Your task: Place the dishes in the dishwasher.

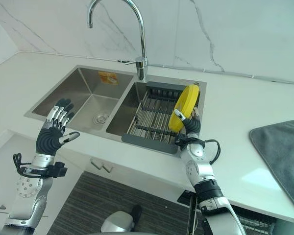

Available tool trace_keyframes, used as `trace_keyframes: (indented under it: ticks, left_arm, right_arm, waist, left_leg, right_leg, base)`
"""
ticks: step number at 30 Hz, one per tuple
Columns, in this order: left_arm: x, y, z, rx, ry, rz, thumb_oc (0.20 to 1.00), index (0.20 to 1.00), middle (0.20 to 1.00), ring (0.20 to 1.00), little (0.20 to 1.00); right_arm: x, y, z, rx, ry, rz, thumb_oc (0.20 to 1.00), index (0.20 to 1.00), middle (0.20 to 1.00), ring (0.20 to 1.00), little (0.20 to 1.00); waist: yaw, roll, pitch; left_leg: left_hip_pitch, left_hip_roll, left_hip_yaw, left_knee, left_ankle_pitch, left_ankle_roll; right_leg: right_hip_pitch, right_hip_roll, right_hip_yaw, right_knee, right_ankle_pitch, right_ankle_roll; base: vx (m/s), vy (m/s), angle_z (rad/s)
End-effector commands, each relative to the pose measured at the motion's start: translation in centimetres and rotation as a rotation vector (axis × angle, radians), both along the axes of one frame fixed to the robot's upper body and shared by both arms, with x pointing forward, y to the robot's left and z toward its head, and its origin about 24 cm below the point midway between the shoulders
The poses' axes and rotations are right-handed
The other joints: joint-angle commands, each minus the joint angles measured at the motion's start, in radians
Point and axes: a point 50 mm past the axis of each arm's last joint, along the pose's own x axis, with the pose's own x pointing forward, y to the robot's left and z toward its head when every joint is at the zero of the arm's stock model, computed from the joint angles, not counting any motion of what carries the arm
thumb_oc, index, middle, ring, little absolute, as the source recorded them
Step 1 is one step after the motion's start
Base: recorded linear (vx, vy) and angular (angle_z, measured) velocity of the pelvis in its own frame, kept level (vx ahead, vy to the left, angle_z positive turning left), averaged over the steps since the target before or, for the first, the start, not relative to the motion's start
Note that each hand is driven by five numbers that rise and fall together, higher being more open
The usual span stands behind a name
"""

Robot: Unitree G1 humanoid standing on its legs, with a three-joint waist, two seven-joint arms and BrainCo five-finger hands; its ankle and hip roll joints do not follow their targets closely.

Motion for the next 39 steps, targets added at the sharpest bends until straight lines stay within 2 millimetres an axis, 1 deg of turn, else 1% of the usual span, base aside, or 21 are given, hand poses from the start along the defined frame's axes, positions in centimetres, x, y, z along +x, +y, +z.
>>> trace_keyframes:
  ticks: [1,7,8,9,14,20,22,25,30,31,32,35,36,38,39]
  left_arm:
    - [0.3,0.6,1.7,0.024,-0.068,-0.02,1.0,1.0,1.0,1.0,1.0]
    - [0.4,0.4,1.7,0.022,-0.066,-0.033,1.0,1.0,1.0,1.0,1.0]
    - [0.4,0.4,1.7,0.021,-0.066,-0.033,1.0,1.0,1.0,1.0,1.0]
    - [0.4,0.4,1.7,0.019,-0.064,-0.034,1.0,1.0,1.0,1.0,1.0]
    - [0.5,0.3,1.6,0.009,-0.057,-0.037,1.0,1.0,1.0,1.0,1.0]
    - [0.5,0.2,1.4,-0.003,-0.048,-0.044,1.0,1.0,1.0,1.0,1.0]
    - [0.5,0.1,1.4,-0.007,-0.049,-0.048,1.0,1.0,1.0,1.0,1.0]
    - [0.6,-0.1,1.2,-0.014,-0.042,-0.059,1.0,1.0,1.0,1.0,1.0]
    - [0.7,-0.3,1.0,-0.023,-0.036,-0.064,1.0,1.0,1.0,1.0,1.0]
    - [0.6,-0.4,1.0,-0.028,-0.035,-0.066,1.0,1.0,1.0,1.0,1.0]
    - [0.6,-0.5,0.9,-0.033,-0.034,-0.068,1.0,1.0,1.0,1.0,1.0]
    - [0.6,-0.6,0.8,-0.041,-0.035,-0.072,1.0,1.0,1.0,1.0,1.0]
    - [0.5,-0.6,0.8,-0.048,-0.038,-0.075,1.0,1.0,1.0,1.0,1.0]
    - [0.5,-0.7,0.8,-0.057,-0.042,-0.073,1.0,1.0,1.0,1.0,1.0]
    - [0.5,-0.9,0.8,-0.066,-0.048,-0.07,1.0,1.0,1.0,1.0,1.0]
  right_arm:
    - [1.1,0.8,2.9,-0.064,-0.107,0.031,1.0,1.0,1.0,1.0,1.0]
    - [1.5,0.9,3.5,-0.095,-0.112,0.036,1.0,1.0,1.0,1.0,1.0]
    - [1.6,1.0,3.6,-0.098,-0.115,0.036,0.445,0.445,0.445,0.445,0.445]
    - [1.6,1.0,3.8,-0.105,-0.123,0.031,0.2,0.2,0.2,0.2,0.2]
    - [1.7,1.0,4.1,-0.114,-0.131,0.002,0.2,0.2,0.2,0.2,0.2]
    - [1.5,0.7,3.7,-0.086,-0.117,-0.048,0.2,0.2,0.2,0.2,0.2]
    - [1.5,0.6,3.7,-0.081,-0.129,-0.065,0.2,0.2,0.2,0.2,0.2]
    - [1.2,0.3,4.4,-0.077,-0.181,-0.123,0.2,0.2,0.2,0.2,0.2]
    - [0.9,0.3,4.7,-0.059,-0.214,-0.154,0.2,0.2,0.2,0.2,0.2]
    - [0.7,0.3,4.8,-0.044,-0.237,-0.165,0.2,0.2,0.2,0.2,0.2]
    - [0.6,0.4,5.2,-0.017,-0.295,-0.141,0.2,0.2,0.2,0.2,0.2]
    - [0.0,0.8,6.2,0.003,-0.384,-0.115,0.2,0.2,0.2,0.2,0.2]
    - [-0.3,1.0,6.8,0.037,-0.44,-0.095,0.2,0.2,0.2,0.2,0.2]
    - [-0.8,1.2,7.5,0.054,-0.499,-0.073,0.2,0.2,0.2,0.2,0.2]
    - [-1.4,1.5,8.3,0.081,-0.565,-0.04,0.2,0.2,0.2,0.2,0.2]
  waist:
    - [0.036,0.004,-0.051]
    - [0.04,0.007,-0.047]
    - [0.04,0.007,-0.047]
    - [0.041,0.007,-0.047]
    - [0.043,0.008,-0.046]
    - [0.04,0.009,-0.045]
    - [0.038,0.01,-0.045]
    - [0.034,0.01,-0.045]
    - [0.028,0.012,-0.046]
    - [0.027,0.013,-0.046]
    - [0.025,0.014,-0.046]
    - [0.018,0.012,-0.047]
    - [0.013,0.01,-0.048]
    - [0.003,0.006,-0.048]
    - [-0.009,0.002,-0.048]
  left_leg:
    - [-0.087,0.032,0.064,-0.03,0.017,0.007]
    - [-0.089,0.029,0.06,-0.029,0.018,0.008]
    - [-0.089,0.029,0.06,-0.029,0.018,0.008]
    - [-0.09,0.029,0.059,-0.029,0.018,0.008]
    - [-0.091,0.027,0.057,-0.028,0.019,0.008]
    - [-0.092,0.025,0.055,-0.028,0.018,0.009]
    - [-0.091,0.023,0.053,-0.028,0.017,0.01]
    - [-0.09,0.02,0.048,-0.028,0.013,0.011]
    - [-0.087,0.023,0.054,-0.028,0.013,0.011]
    - [-0.086,0.024,0.057,-0.028,0.013,0.011]
    - [-0.084,0.026,0.06,-0.028,0.013,0.011]
    - [-0.082,0.03,0.07,-0.028,0.013,0.01]
    - [-0.077,0.034,0.076,-0.028,0.011,0.01]
    - [-0.07,0.038,0.084,-0.028,0.008,0.01]
    - [-0.059,0.044,0.095,-0.027,0.004,0.01]
  right_leg:
    - [0.051,-0.043,-0.05,0.169,-0.132,-0.027]
    - [0.049,-0.046,-0.052,0.174,-0.134,-0.027]
    - [0.049,-0.047,-0.052,0.174,-0.134,-0.027]
    - [0.05,-0.046,-0.053,0.174,-0.134,-0.027]
    - [0.05,-0.047,-0.055,0.175,-0.134,-0.027]
    - [0.047,-0.045,-0.046,0.176,-0.136,-0.028]
    - [0.046,-0.044,-0.041,0.176,-0.136,-0.028]
    - [0.042,-0.042,-0.031,0.174,-0.135,-0.028]
    - [0.041,-0.042,-0.027,0.172,-0.134,-0.027]
    - [0.04,-0.043,-0.027,0.172,-0.133,-0.027]
    - [0.039,-0.044,-0.026,0.17,-0.13,-0.026]
    - [0.037,-0.045,-0.027,0.168,-0.124,-0.024]
    - [0.034,-0.044,-0.026,0.166,-0.122,-0.023]
    - [0.03,-0.045,-0.021,0.164,-0.116,-0.021]
    - [0.023,-0.045,-0.013,0.163,-0.111,-0.019]
  base:
    - [0.0,0.0,0.0]
    - [0.0,0.0,0.0]
    - [0.0,0.0,0.0]
    - [0.0,0.0,0.0]
    - [0.0,0.0,0.0]
    - [0.0,0.0,0.0]
    - [0.0,0.0,0.0]
    - [0.0,0.0,0.0]
    - [-0.01,0.002,0.0]
    - [-0.04,0.005,0.0]
    - [-0.05,0.005,-0.01]
    - [-0.05,-0.004,-0.01]
    - [-0.07,-0.018,-0.02]
    - [-0.07,-0.023,-0.04]
    - [-0.06,-0.022,-0.04]
